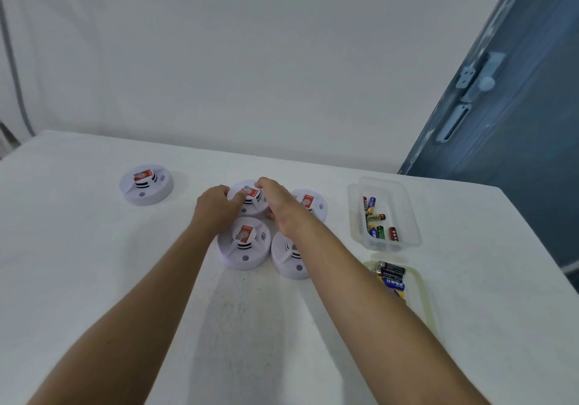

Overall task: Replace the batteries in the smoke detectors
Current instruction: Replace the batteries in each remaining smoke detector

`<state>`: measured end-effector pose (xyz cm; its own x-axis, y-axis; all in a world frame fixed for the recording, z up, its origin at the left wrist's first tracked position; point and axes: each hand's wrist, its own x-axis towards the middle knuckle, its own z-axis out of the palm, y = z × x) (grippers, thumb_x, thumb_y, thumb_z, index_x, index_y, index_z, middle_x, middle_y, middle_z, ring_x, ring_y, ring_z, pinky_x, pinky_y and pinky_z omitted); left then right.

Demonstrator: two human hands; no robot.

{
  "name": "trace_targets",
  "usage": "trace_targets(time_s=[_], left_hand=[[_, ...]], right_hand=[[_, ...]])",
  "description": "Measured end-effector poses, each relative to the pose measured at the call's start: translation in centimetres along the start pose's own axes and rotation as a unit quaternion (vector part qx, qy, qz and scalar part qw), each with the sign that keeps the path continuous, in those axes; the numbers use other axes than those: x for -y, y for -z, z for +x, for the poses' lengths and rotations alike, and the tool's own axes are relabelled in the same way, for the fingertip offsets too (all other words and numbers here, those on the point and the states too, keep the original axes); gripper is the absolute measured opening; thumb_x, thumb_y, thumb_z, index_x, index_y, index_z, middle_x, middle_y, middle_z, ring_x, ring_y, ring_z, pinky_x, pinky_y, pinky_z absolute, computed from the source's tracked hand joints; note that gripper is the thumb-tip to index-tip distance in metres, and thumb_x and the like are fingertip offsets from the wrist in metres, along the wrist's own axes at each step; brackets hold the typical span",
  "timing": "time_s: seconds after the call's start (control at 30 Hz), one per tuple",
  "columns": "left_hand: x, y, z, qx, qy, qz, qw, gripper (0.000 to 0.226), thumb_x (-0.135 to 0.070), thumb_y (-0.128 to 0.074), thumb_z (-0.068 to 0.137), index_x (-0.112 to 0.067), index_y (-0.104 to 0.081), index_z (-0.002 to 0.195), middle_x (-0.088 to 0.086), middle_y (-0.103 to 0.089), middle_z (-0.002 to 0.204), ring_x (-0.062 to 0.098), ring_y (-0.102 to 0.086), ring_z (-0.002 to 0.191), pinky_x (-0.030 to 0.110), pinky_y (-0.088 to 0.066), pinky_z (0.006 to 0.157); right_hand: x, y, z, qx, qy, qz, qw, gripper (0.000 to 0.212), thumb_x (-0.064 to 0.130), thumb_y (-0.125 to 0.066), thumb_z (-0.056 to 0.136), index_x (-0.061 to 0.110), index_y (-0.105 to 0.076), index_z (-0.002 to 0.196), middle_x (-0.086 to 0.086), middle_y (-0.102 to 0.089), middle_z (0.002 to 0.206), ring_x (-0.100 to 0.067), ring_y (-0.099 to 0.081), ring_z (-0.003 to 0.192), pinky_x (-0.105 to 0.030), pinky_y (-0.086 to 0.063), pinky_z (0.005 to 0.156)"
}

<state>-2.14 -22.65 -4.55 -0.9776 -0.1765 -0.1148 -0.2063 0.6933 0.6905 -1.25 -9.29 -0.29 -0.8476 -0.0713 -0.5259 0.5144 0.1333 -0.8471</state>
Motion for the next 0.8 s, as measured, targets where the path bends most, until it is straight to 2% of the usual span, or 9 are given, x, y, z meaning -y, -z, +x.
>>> trace_targets(time_s=[0.1, 0.17, 0.23, 0.37, 0.47, 0.53, 0.63, 0.73, 0.8], left_hand=[[0.2, -0.1, -0.1, -0.008, -0.003, 0.003, 1.0, 0.043, -0.045, -0.052, 0.094, -0.005, -0.067, 0.097, 0.01, -0.069, 0.092, 0.029, -0.062, 0.091, 0.038, -0.047, 0.078], [0.2, -0.1, -0.1, -0.02, -0.008, 0.005, 1.0, 0.047, -0.047, -0.055, 0.093, -0.003, -0.066, 0.105, 0.012, -0.069, 0.099, 0.03, -0.061, 0.097, 0.039, -0.047, 0.084], [0.2, -0.1, -0.2, -0.023, 0.001, -0.007, 1.0, 0.054, -0.051, -0.057, 0.091, -0.005, -0.06, 0.121, 0.011, -0.065, 0.113, 0.03, -0.058, 0.109, 0.039, -0.046, 0.092], [0.2, -0.3, -0.2, -0.021, 0.004, -0.014, 1.0, 0.054, -0.05, -0.055, 0.093, -0.007, -0.055, 0.125, 0.01, -0.063, 0.118, 0.028, -0.055, 0.112, 0.037, -0.043, 0.094], [0.1, -0.1, -0.3, -0.021, 0.01, -0.038, 0.999, 0.048, -0.045, -0.05, 0.096, -0.007, -0.057, 0.125, 0.01, -0.064, 0.119, 0.028, -0.055, 0.114, 0.038, -0.044, 0.098], [0.1, 0.1, -0.5, -0.016, 0.016, -0.057, 0.998, 0.047, -0.044, -0.048, 0.097, -0.009, -0.056, 0.127, 0.009, -0.063, 0.12, 0.028, -0.054, 0.116, 0.04, -0.043, 0.101], [0.3, 0.8, -1.0, -0.021, -0.004, -0.064, 0.998, 0.04, -0.04, -0.046, 0.098, -0.012, -0.058, 0.125, 0.006, -0.062, 0.121, 0.023, -0.053, 0.111, 0.036, -0.043, 0.097], [1.3, 2.1, -1.8, -0.025, -0.042, -0.065, 0.997, 0.029, -0.028, -0.047, 0.099, -0.02, -0.06, 0.123, 0.001, -0.061, 0.12, 0.017, -0.054, 0.106, 0.035, -0.043, 0.094], [2.4, 3.2, -2.2, -0.032, -0.066, -0.056, 0.996, 0.026, -0.022, -0.05, 0.097, -0.024, -0.062, 0.12, 0.0, -0.063, 0.117, 0.017, -0.058, 0.104, 0.036, -0.046, 0.094]], right_hand=[[0.0, -0.4, -0.3, -0.009, -0.005, 0.003, 1.0, 0.025, 0.031, -0.05, 0.086, 0.014, -0.064, 0.096, -0.01, -0.068, 0.098, -0.025, -0.062, 0.079, -0.033, -0.048, 0.071], [-0.3, -0.6, 0.4, -0.018, -0.004, 0.013, 1.0, 0.057, 0.04, -0.053, 0.071, 0.011, -0.06, 0.12, -0.011, -0.068, 0.113, -0.026, -0.065, 0.086, -0.034, -0.05, 0.07], [-0.3, -0.6, 0.4, -0.02, 0.001, 0.001, 1.0, 0.071, 0.044, -0.054, 0.068, 0.012, -0.055, 0.131, -0.012, -0.067, 0.116, -0.027, -0.066, 0.093, -0.033, -0.048, 0.069], [0.2, 0.3, -0.8, -0.034, 0.044, -0.028, 0.998, 0.044, 0.033, -0.052, 0.095, 0.013, -0.048, 0.134, 0.0, -0.055, 0.109, -0.01, -0.05, 0.087, -0.029, -0.037, 0.065], [-0.1, 0.6, -1.1, -0.04, 0.073, -0.048, 0.995, 0.051, 0.031, -0.053, 0.095, 0.019, -0.042, 0.143, 0.001, -0.05, 0.126, -0.016, -0.048, 0.107, -0.03, -0.037, 0.082], [-0.2, 0.5, -1.6, -0.037, 0.1, -0.061, 0.992, 0.047, 0.028, -0.054, 0.095, 0.022, -0.046, 0.142, 0.004, -0.052, 0.128, -0.013, -0.049, 0.109, -0.028, -0.037, 0.087], [-0.4, -0.1, -2.2, -0.039, 0.158, -0.074, 0.984, 0.035, 0.021, -0.053, 0.095, 0.022, -0.058, 0.13, 0.005, -0.056, 0.129, -0.002, -0.054, 0.097, -0.02, -0.041, 0.074], [-0.5, -1.3, -2.5, -0.045, 0.194, -0.088, 0.976, 0.031, 0.015, -0.052, 0.092, 0.023, -0.064, 0.12, 0.007, -0.06, 0.128, -0.01, -0.056, 0.114, -0.03, -0.048, 0.092], [-0.6, -2.3, -2.5, -0.03, 0.205, -0.087, 0.974, 0.029, 0.013, -0.051, 0.091, 0.025, -0.066, 0.113, 0.008, -0.063, 0.123, -0.01, -0.057, 0.116, -0.033, -0.049, 0.098]])
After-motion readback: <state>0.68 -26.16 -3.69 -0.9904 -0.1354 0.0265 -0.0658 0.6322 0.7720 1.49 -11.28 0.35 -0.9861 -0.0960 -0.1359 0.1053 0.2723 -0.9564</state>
